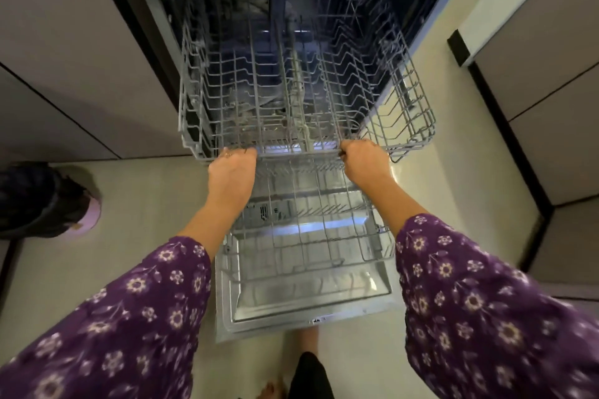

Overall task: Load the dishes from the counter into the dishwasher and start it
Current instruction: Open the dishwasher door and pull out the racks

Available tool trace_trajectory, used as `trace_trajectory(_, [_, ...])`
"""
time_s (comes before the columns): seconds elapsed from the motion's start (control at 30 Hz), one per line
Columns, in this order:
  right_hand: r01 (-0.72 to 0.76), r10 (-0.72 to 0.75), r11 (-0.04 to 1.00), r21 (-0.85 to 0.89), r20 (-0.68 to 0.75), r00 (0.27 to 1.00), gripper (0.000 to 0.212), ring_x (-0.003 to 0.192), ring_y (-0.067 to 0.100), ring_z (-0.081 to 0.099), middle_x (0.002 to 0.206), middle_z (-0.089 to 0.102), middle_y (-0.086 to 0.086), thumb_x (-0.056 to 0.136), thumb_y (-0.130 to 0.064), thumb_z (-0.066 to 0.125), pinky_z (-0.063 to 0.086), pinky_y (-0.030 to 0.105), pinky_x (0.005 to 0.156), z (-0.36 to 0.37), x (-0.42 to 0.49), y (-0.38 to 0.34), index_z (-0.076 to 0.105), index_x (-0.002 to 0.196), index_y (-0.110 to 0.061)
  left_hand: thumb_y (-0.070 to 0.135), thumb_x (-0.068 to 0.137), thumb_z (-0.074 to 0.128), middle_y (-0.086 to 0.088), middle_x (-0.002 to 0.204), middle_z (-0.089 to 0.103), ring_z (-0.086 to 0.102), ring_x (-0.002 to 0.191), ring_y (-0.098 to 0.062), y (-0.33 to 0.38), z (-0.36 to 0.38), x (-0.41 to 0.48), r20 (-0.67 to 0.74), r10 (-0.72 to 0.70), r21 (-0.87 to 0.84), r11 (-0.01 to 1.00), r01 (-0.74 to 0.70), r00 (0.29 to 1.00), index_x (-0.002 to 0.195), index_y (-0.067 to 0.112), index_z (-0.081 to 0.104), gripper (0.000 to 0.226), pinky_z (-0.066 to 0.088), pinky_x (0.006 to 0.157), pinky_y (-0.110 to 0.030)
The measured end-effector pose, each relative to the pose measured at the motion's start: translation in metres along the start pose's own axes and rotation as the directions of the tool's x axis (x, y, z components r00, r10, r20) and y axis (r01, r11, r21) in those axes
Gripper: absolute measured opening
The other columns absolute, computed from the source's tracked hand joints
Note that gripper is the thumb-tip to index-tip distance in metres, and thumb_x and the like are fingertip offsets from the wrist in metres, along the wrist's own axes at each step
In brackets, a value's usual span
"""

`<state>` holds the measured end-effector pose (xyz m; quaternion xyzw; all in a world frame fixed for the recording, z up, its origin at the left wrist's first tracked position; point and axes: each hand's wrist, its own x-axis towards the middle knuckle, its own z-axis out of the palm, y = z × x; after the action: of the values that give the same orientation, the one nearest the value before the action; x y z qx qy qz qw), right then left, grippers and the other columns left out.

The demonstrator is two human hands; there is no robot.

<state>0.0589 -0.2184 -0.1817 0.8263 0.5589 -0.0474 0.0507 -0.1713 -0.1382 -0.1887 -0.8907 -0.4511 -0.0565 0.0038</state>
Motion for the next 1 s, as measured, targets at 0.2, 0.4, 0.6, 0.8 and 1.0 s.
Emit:
trace_trajectory(0.2, [0.018,-0.016,0.999,-0.041,0.039,0.999,0.022,0.084,0.025,0.062,0.091,0.066,0.006,0.09,-0.005,0.05,0.046,0.032,0.073,0.01,-0.062,-0.003,0.058,0.109,-0.014,-0.014,0.04,0.083,0.001,0.041,0.052,0.053,0.035,-0.018,0.014,-0.016,-0.06,0.042,0.006,-0.031,1.0,-0.004,0.999,0.057,0.012,0.066,0.035,0.044,0.034,-0.024])
trace_trajectory(0.4, [0.015,-0.014,0.999,-0.029,0.033,0.999,0.024,0.085,0.021,0.06,0.091,0.065,0.003,0.091,-0.005,0.048,0.044,0.029,0.074,0.015,-0.114,-0.003,0.056,0.111,-0.017,-0.013,0.029,0.086,0.001,0.039,0.05,0.052,0.034,-0.016,0.029,-0.022,-0.105,0.059,0.008,-0.078,0.997,-0.004,0.998,0.054,0.012,0.065,0.041,0.043,0.035,-0.02])
trace_trajectory(0.6, [0.006,-0.002,0.999,-0.038,0.103,0.995,0.03,0.094,0.024,0.059,0.1,0.064,0.005,0.089,-0.004,0.049,0.045,0.032,0.078,0.019,-0.148,-0.007,0.053,0.116,-0.017,-0.016,0.035,0.085,-0.005,0.046,0.056,0.057,0.04,-0.02,0.034,-0.024,-0.137,0.076,-0.005,-0.112,0.994,0.013,0.997,0.059,0.007,0.067,0.038,0.052,0.044,-0.028])
trace_trajectory(0.8, [-0.06,0.05,0.995,0.084,0.118,0.992,0.036,0.106,0.026,0.054,0.108,0.063,0.009,0.085,0.004,0.047,0.042,0.033,0.088,0.015,-0.161,-0.014,0.054,0.115,-0.013,-0.012,0.067,0.072,-0.008,0.081,0.07,0.069,0.078,-0.024,0.034,-0.038,-0.144,0.261,-0.058,-0.168,0.98,0.105,0.964,0.092,0.004,0.07,0.03,0.053,0.085,-0.03])
trace_trajectory(1.0, [-0.109,0.094,0.99,0.086,0.171,0.981,0.044,0.122,0.027,0.047,0.121,0.06,0.008,0.088,0.002,0.045,0.037,0.034,0.102,0.015,-0.177,-0.004,0.049,0.127,-0.017,-0.006,0.048,0.085,-0.009,0.083,0.072,0.07,0.077,-0.02,0.044,-0.039,-0.162,0.284,0.021,-0.189,0.981,0.034,0.959,0.093,0.006,0.073,0.048,0.055,0.077,-0.027])
